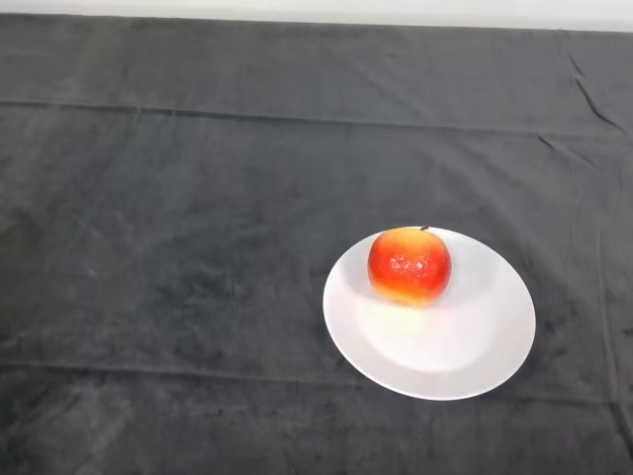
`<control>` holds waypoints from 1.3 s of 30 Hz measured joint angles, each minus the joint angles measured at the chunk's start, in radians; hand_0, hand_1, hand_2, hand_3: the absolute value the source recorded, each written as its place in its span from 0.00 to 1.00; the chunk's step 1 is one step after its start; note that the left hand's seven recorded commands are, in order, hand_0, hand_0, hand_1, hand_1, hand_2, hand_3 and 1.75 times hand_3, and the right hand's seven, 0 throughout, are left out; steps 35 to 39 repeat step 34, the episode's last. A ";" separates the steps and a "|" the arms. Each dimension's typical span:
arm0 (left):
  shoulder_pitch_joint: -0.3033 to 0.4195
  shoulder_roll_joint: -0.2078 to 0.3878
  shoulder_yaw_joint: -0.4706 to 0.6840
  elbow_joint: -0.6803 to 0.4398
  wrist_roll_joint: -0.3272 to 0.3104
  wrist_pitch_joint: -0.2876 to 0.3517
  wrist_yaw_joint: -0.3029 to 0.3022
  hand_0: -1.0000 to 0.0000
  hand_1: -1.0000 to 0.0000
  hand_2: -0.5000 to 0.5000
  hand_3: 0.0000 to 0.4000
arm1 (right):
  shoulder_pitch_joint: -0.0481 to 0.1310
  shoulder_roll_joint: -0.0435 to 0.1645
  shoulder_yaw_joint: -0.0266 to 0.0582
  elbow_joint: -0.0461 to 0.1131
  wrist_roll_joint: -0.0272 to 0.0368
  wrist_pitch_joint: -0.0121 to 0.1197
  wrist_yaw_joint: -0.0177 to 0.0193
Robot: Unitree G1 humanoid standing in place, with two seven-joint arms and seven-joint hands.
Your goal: Move the apple to the plate
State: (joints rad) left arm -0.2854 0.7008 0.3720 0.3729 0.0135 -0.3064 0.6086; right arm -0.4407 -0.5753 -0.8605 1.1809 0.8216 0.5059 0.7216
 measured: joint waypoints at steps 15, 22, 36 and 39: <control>-0.001 -0.036 0.009 0.000 0.010 0.000 -0.030 1.00 1.00 0.50 0.00 | 0.000 0.000 0.0000 0.000 0.0000 0.000 0.0000; -0.001 -0.036 0.010 0.000 0.012 0.000 -0.040 1.00 1.00 0.50 0.00 | 0.000 0.000 0.0000 0.000 0.0000 0.000 0.0000; -0.001 -0.036 0.040 0.000 0.015 0.000 -0.044 1.00 1.00 0.50 0.00 | 0.000 0.000 0.0000 0.000 0.0000 0.000 0.0000; -0.001 -0.036 0.040 0.000 0.015 0.000 -0.044 1.00 1.00 0.50 0.00 | 0.000 0.000 0.0000 0.000 0.0000 0.000 0.0000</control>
